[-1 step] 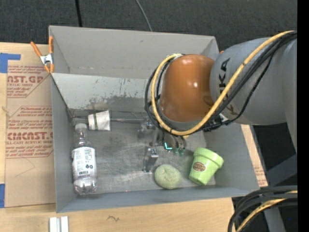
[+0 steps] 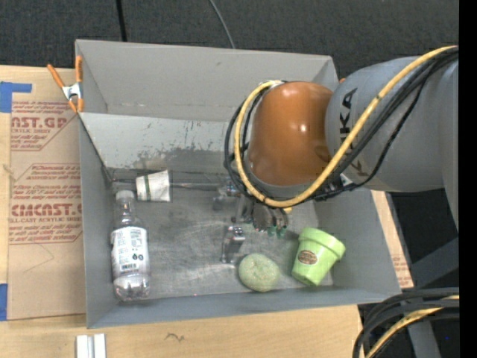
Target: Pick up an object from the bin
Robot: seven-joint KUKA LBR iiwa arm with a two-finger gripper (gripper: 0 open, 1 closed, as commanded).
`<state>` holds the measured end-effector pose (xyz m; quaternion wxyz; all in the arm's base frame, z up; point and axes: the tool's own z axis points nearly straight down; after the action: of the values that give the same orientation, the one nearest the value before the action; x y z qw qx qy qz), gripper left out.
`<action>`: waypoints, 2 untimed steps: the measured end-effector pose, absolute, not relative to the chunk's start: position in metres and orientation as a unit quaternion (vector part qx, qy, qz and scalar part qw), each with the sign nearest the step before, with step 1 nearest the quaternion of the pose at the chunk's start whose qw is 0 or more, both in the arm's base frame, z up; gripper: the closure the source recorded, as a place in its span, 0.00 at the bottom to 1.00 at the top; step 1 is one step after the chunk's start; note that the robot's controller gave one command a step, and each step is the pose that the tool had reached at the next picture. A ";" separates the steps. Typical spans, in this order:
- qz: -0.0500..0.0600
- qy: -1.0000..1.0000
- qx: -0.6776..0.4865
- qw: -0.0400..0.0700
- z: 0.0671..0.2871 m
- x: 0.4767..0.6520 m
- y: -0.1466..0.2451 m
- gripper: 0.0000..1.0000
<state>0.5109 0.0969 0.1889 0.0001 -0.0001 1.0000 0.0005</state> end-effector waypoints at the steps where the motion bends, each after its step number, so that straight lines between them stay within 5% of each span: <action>1: 0.000 1.000 -0.031 0.002 0.113 0.492 0.041 0.00; 2: 0.000 0.999 -0.054 -0.002 0.107 0.490 0.022 0.00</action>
Offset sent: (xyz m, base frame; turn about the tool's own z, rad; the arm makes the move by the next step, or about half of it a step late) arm -0.0195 -0.0836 -0.0512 -0.1460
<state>0.4897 0.0225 0.1068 -0.0017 -0.0538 0.9986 0.0001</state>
